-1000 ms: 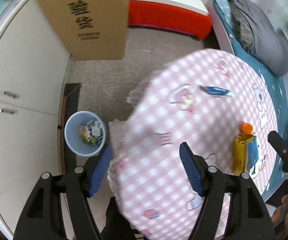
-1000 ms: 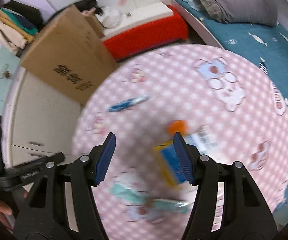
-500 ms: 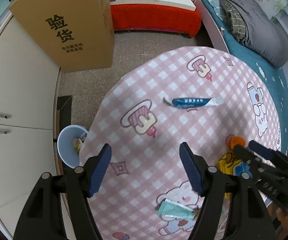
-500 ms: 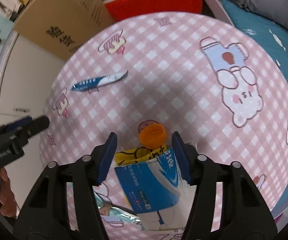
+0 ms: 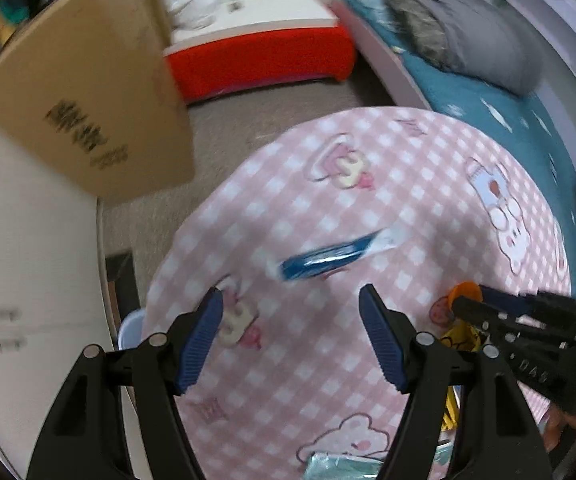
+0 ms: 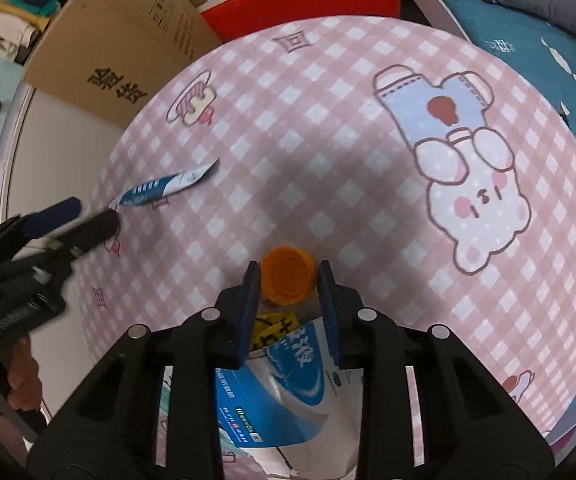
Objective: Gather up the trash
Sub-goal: 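Grasp the blue-white tube with the left gripper while the right gripper grasps the orange cap, then carry tube and orange cap to the wastebasket and drop both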
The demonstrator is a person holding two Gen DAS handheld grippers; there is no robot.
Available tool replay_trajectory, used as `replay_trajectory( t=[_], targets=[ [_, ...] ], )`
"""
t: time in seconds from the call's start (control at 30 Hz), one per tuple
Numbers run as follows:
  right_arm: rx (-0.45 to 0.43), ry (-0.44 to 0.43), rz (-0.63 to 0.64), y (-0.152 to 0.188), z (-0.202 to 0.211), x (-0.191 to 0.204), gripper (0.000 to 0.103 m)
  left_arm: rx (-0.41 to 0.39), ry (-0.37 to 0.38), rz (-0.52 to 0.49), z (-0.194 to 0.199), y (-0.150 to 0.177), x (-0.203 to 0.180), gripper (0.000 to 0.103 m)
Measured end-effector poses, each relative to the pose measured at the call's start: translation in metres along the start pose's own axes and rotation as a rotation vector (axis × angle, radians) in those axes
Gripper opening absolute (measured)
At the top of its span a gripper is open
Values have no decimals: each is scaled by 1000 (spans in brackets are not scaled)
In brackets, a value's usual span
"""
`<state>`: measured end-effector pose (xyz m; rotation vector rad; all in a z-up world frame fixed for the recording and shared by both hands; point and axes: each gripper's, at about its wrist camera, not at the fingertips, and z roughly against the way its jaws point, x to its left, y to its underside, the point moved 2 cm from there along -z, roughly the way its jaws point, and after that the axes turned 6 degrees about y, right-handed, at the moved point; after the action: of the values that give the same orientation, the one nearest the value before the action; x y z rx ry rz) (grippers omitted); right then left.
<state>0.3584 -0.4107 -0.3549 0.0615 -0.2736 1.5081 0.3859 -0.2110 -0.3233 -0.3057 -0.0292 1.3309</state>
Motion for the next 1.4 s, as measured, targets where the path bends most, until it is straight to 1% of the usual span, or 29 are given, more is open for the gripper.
replay_trajectory(
  t=[0.13,0.2,0.3,0.37,0.4,0.47,0.53,0.63,0.83,0.93,1.03,1.1,1.17,1.33,1.4],
  targets=[
    [-4,-30,-33,-4,3,-5,29,16,-26,-130,-15,-8,-18,69],
    [-2,-48,-49,-4,5,-7,29,17,-33,-169,-21,-12,-23,69],
    [-4,-67,-69,-4,6,-8,29,36,-39,-199,-32,-17,-25,67],
    [-7,-77,-77,-2,9,-13,29,69,-30,-207,-40,-17,-25,56],
    [-9,-79,-81,-2,10,-14,29,94,-9,-199,-43,-17,-24,43],
    [-18,-79,-82,-2,11,-10,29,94,7,-174,-44,-18,-22,32],
    [-25,-81,-84,0,15,-9,29,100,32,-147,-42,-19,-19,16],
    [-39,-82,-84,-1,22,-6,29,95,71,-96,-39,-15,-13,13],
    [-59,-88,-58,4,34,18,29,57,160,30,-17,3,7,12],
    [-63,-97,-30,8,36,39,29,33,167,65,-1,19,20,12],
    [-65,-112,11,16,38,70,29,21,167,100,13,36,35,12],
    [-59,-127,46,24,37,99,29,9,166,134,25,51,53,12],
    [-53,-140,78,31,36,123,29,4,156,171,35,67,75,12],
    [-23,-189,188,58,27,209,29,-5,121,268,61,113,136,12],
    [-12,-206,230,65,22,241,29,-12,104,318,73,136,168,12]
  ],
)
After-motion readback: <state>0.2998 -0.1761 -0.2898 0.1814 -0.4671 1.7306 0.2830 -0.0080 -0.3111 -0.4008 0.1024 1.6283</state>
